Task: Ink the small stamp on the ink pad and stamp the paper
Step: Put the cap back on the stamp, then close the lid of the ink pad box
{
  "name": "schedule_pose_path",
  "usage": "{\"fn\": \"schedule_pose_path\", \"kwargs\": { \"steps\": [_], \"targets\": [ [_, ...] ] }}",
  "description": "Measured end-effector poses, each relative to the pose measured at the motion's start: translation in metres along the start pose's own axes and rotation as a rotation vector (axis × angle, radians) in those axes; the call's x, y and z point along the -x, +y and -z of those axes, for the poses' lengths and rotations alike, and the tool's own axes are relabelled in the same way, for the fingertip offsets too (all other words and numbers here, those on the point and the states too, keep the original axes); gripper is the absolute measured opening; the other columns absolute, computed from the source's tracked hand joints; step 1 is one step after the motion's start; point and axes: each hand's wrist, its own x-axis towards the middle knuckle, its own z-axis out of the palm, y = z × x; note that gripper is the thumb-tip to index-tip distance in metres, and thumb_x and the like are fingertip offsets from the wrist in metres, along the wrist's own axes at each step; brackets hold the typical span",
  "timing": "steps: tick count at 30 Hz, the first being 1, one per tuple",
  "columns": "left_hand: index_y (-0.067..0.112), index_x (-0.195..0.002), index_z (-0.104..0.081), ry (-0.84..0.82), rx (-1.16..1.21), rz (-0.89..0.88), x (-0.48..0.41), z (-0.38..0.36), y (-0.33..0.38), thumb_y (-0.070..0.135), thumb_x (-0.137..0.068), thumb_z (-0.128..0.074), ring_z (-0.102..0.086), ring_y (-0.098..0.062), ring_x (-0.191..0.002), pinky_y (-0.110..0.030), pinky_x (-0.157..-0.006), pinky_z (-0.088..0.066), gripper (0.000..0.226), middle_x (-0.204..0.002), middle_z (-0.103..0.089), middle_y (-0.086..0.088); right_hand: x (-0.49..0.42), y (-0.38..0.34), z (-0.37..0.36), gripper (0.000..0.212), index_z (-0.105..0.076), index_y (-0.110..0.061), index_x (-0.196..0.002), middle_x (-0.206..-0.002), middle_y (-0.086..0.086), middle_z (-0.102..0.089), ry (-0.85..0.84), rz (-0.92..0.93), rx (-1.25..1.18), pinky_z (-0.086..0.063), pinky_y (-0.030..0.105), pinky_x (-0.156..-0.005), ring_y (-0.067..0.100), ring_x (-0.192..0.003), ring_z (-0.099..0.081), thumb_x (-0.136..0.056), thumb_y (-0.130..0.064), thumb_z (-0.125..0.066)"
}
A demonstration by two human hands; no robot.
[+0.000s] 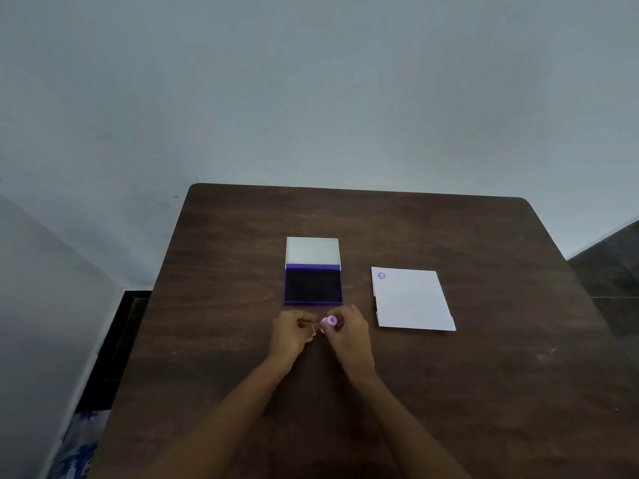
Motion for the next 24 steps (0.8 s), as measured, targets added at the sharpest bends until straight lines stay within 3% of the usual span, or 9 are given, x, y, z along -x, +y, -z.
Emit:
{"fn": "schedule_pose_path", "kwargs": {
  "steps": [3, 7, 10, 13, 16, 21, 24],
  "targets": [
    [0.01, -0.099, -0.062, 0.079, -0.103, -0.046, -0.008, 0.005, 0.0, 0.003, -0.082, -0.059, -0.059, -0.012, -0.088, -0.026, -0.082, -0.048, 0.019, -0.104, -0.066, -0.008, -0.003, 0.004, -0.005, 0.008, -0.059, -0.011, -0.091, -0.099, 0.008, -0.061, -0.047, 0.036, 0.108, -0.042, 0.019, -0.076, 0.011, -0.085, -0.052, -0.084, -0.015, -0.059],
    [0.011, -0.096, -0.062, 0.141, -0.104, -0.076, -0.019, 0.016, 0.003, 0.002, -0.084, -0.056, -0.061, -0.015, -0.09, -0.033, -0.088, -0.051, 0.016, -0.103, -0.066, -0.01, -0.009, 0.013, -0.009, 0.018, -0.057, -0.011, -0.1, -0.111, 0.008, -0.059, -0.128, 0.045, 0.216, -0.039, 0.019, -0.082, 0.013, -0.097, -0.053, -0.085, -0.021, -0.059],
    [0.009, -0.098, -0.062, 0.203, -0.099, -0.082, -0.03, 0.023, 0.006, 0.001, -0.085, -0.053, -0.06, -0.017, -0.094, -0.033, -0.089, -0.049, 0.017, -0.105, -0.065, -0.012, -0.011, 0.014, -0.005, 0.037, -0.056, -0.015, -0.103, -0.115, 0.003, -0.053, -0.183, 0.059, 0.234, -0.042, 0.023, -0.082, 0.014, -0.101, -0.049, -0.077, -0.039, -0.066],
    [0.008, -0.099, -0.062, 0.266, -0.069, -0.078, -0.045, 0.031, 0.014, 0.002, -0.086, -0.051, -0.059, -0.018, -0.096, -0.03, -0.086, -0.047, 0.018, -0.107, -0.065, -0.013, -0.018, 0.005, 0.006, 0.045, -0.057, -0.022, -0.099, -0.106, -0.004, -0.048, 0.002, 0.129, 0.155, -0.038, 0.017, -0.073, 0.01, -0.096, -0.047, -0.076, -0.059, -0.052],
    [0.005, -0.104, -0.06, 0.355, -0.056, -0.1, -0.065, 0.038, 0.028, 0.002, -0.087, -0.05, -0.059, -0.022, -0.098, -0.026, -0.081, -0.044, 0.02, -0.109, -0.065, -0.016, -0.053, -0.005, 0.014, 0.027, -0.059, -0.017, -0.096, -0.103, 0.004, -0.058, 0.169, 0.006, -0.034, -0.038, 0.019, -0.074, 0.016, -0.095, -0.051, -0.087, -0.04, -0.05],
    [0.0, -0.12, -0.05, 0.337, -0.08, -0.092, -0.097, 0.038, 0.049, 0.0, -0.087, -0.049, -0.054, -0.027, -0.114, -0.034, -0.098, -0.042, 0.033, -0.124, -0.057, -0.019, -0.12, -0.015, 0.01, 0.031, -0.051, -0.005, -0.119, -0.126, 0.015, -0.053, 0.081, -0.172, -0.081, -0.043, 0.034, -0.095, 0.026, -0.112, -0.052, -0.091, -0.02, -0.049],
    [-0.001, -0.123, -0.048, 0.328, -0.1, -0.074, -0.111, 0.034, 0.054, 0.0, -0.088, -0.049, -0.052, -0.028, -0.117, -0.037, -0.102, -0.041, 0.035, -0.127, -0.055, -0.02, -0.143, -0.018, 0.003, 0.033, -0.049, -0.003, -0.122, -0.128, 0.017, -0.052, 0.071, -0.203, -0.074, -0.042, 0.033, -0.095, 0.027, -0.114, -0.051, -0.092, -0.017, -0.047]
  ]
}}
